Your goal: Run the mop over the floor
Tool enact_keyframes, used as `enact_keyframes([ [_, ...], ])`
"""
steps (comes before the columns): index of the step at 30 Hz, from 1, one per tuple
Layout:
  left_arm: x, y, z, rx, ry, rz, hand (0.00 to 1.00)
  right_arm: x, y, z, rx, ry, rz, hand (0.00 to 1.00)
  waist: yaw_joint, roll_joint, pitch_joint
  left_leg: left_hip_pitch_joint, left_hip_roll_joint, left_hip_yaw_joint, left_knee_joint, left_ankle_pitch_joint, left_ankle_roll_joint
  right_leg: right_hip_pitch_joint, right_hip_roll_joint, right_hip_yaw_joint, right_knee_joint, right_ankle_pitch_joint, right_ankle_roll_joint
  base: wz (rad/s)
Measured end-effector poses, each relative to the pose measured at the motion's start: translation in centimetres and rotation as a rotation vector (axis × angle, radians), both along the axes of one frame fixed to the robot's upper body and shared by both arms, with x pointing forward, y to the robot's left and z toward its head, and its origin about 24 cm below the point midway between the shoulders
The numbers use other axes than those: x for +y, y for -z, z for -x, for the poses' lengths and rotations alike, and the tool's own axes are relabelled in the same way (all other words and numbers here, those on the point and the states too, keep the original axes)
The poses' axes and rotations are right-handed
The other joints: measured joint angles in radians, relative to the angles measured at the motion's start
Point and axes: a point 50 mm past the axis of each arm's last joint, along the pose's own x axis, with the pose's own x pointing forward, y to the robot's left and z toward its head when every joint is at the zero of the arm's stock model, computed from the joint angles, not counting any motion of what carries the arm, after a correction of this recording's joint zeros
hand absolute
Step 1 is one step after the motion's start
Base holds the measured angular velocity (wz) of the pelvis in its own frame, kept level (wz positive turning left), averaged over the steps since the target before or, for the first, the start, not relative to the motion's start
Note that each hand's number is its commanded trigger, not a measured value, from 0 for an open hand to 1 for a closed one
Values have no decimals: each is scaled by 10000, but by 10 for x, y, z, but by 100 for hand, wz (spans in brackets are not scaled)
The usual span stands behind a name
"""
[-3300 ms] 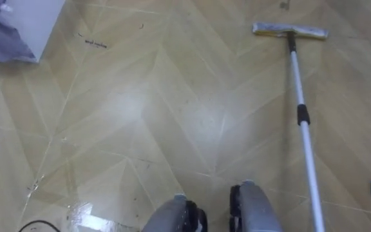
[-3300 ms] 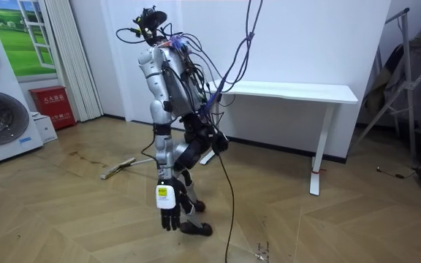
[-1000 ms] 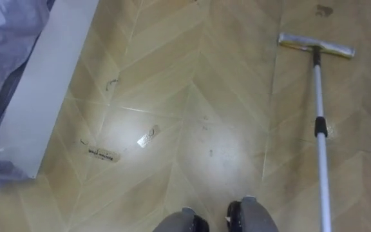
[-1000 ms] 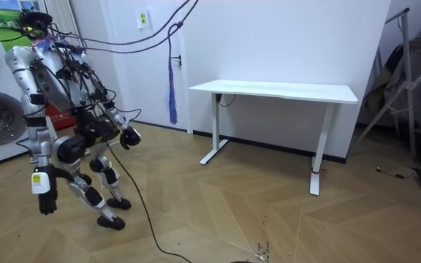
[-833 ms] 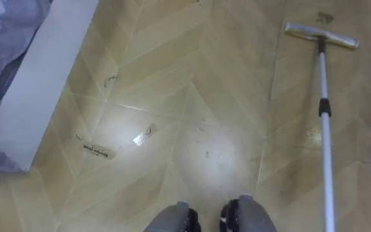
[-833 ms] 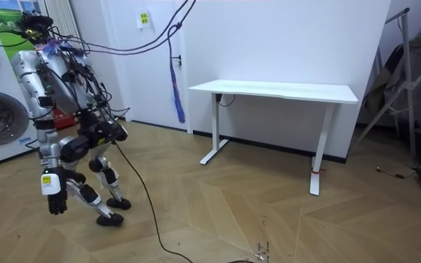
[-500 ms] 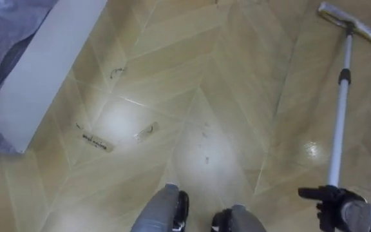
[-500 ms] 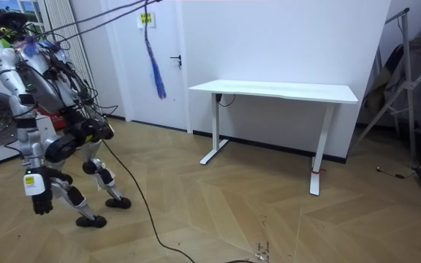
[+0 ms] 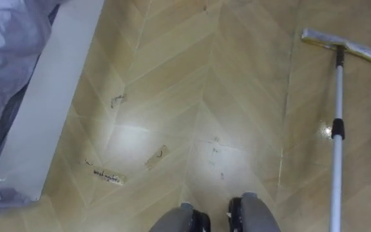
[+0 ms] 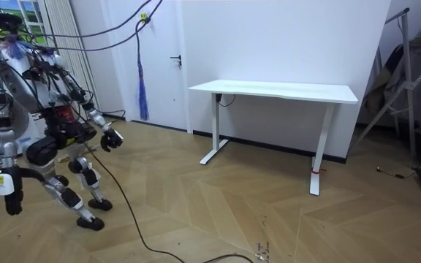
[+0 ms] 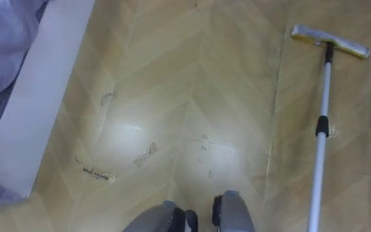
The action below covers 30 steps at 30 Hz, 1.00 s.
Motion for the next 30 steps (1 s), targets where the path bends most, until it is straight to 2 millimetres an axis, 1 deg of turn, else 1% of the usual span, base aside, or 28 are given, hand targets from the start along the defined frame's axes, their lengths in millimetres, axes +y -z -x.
enact_keyframes([
  [1,1,0,2,97,-62,-123,0,-2,-4,-18,-281,16,74,100,65,-163,29,-94,-16,19,183,-95,-156,-54,-6,7,212,-199,-97,0],
  [2,1,0,2,103,-128,-161,0,-4,-6,-29,-498,0,132,100,119,-228,23,-139,-49,23,253,-153,-270,-121,-22,4,284,-335,-160,15],
  [3,3,0,2,105,-184,-203,0,-7,-12,-51,-1028,-71,245,100,202,-413,18,-258,-96,53,403,-243,-451,-267,-88,81,520,-547,-191,22],
  [4,5,0,4,189,-231,-264,0,-12,-20,-76,-1679,-176,361,100,303,-662,28,-475,-23,133,699,-299,-990,-415,-102,138,680,-669,-205,20],
  [5,7,-1,5,234,-249,-296,0,-14,-26,-90,-2069,-197,408,100,384,-787,87,-622,151,277,971,-255,-1400,-445,-33,164,735,-681,-225,7],
  [6,10,-1,9,307,-314,-350,0,-19,-37,-116,-2909,-352,495,100,526,-931,148,-1003,488,529,1669,93,-2113,-468,149,255,791,-661,-317,4],
  [7,13,-1,17,482,-302,-398,0,-22,-46,-133,-3663,-482,561,100,652,-1139,175,-1380,665,469,2032,382,-2036,-431,246,315,795,-620,-434,8],
  [8,16,-2,20,581,-287,-415,0,-23,-50,-141,-4052,-527,566,100,667,-1189,134,-1569,726,298,1866,362,-1914,-419,259,313,783,-632,-438,17],
  [9,19,-2,29,843,-254,-436,0,-26,-56,-151,-4597,-471,457,100,783,-1362,141,-1879,914,11,1081,451,-1834,-304,272,294,733,-676,-399,17],
  [10,20,-2,40,1168,-269,-358,0,-28,-59,-154,-4793,-514,318,100,822,-1467,152,-1926,1158,41,391,919,-1604,-26,276,323,686,-807,-293,15],
  [11,19,-2,42,1243,-258,-302,0,-28,-58,-153,-4756,-530,260,100,815,-1493,133,-1824,1204,82,271,1101,-1534,128,285,367,654,-901,-210,16],
  [12,17,-2,51,1515,-202,-121,0,-29,-54,-144,-4556,-516,187,100,841,-1413,97,-1487,1259,90,151,1246,-1244,501,319,373,491,-970,-43,10],
  [13,15,-1,50,1506,-205,51,0,-29,-49,-134,-4307,-498,85,100,907,-1324,108,-1222,1312,125,100,1265,-1035,816,390,402,288,-953,32,8],
  [14,15,-1,45,1424,-191,120,0,-30,-46,-128,-4194,-449,8,100,913,-1281,113,-1113,1309,144,99,1200,-927,958,375,398,235,-979,78,3],
  [15,15,-1,38,1279,-125,185,0,-30,-40,-113,-3975,-311,-141,100,910,-1200,109,-921,1265,177,104,1072,-755,1232,341,395,153,-1012,147,8],
  [16,15,-1,26,945,-97,184,0,-32,-34,-97,-3665,-232,-202,100,898,-1107,96,-743,1172,190,124,917,-634,1415,201,367,213,-1038,200,11],
  [17,15,-1,18,738,-176,188,0,-32,-31,-88,-3498,-165,-193,100,872,-1035,81,-663,1081,155,133,850,-600,1466,170,330,364,-1020,229,13],
  [18,14,-2,4,250,-245,205,0,-35,-26,-69,-3032,-186,-84,100,771,-836,61,-506,1005,143,212,702,-481,1491,159,374,735,-833,380,17],
  [19,13,-3,-9,-221,-233,208,0,-37,-22,-50,-2429,-206,72,100,656,-610,52,-296,941,123,278,517,-337,1417,101,418,1215,-449,619,10],
  [20,14,-4,-14,-387,-227,185,0,-37,-20,-41,-2072,-210,165,100,656,-520,15,-179,923,120,288,418,-290,1305,96,457,1521,-165,721,-12],
  [21,16,-5,-19,-580,-329,78,0,-34,-16,-26,-1338,-435,317,100,672,-386,-22,85,935,101,270,249,-237,1047,205,652,2038,496,783,-31],
  [22,18,-6,-19,-593,-402,-86,0,-26,-11,-18,-881,-667,337,100,588,-259,-99,353,979,98,178,216,-181,1006,283,717,1970,607,812,-33],
  [23,19,-6,-20,-595,-444,-162,0,-22,-9,-14,-697,-703,295,100,529,-250,-98,501,991,121,91,218,-172,1042,284,711,1654,583,810,-24],
  [25,19,-5,-19,-498,-464,-353,0,-4,-1,-2,-365,-654,-20,100,198,-355,-29,1223,953,286,-493,287,-77,1652,270,499,-344,521,703,-7],
  [26,17,-5,-18,-440,-455,-328,0,0,1,0,-322,-649,-80,100,151,-369,-21,1419,956,284,-670,293,-77,1896,257,372,-672,476,624,-11],
  [28,10,-2,-15,-320,-457,-197,0,10,4,1,-340,-643,-387,100,145,-522,47,2420,948,285,-1775,552,-179,3092,194,31,-2116,454,484,-23],
  [29,10,-2,-14,-276,-543,-176,0,11,5,2,-334,-621,-471,100,135,-577,55,2703,949,279,-2120,653,-207,3405,180,-96,-2519,501,409,-9],
  [30,11,-2,-11,-214,-705,-204,0,16,7,3,-391,-548,-695,100,119,-727,61,3279,958,235,-2833,893,-271,4005,122,-351,-3269,733,327,7],
])
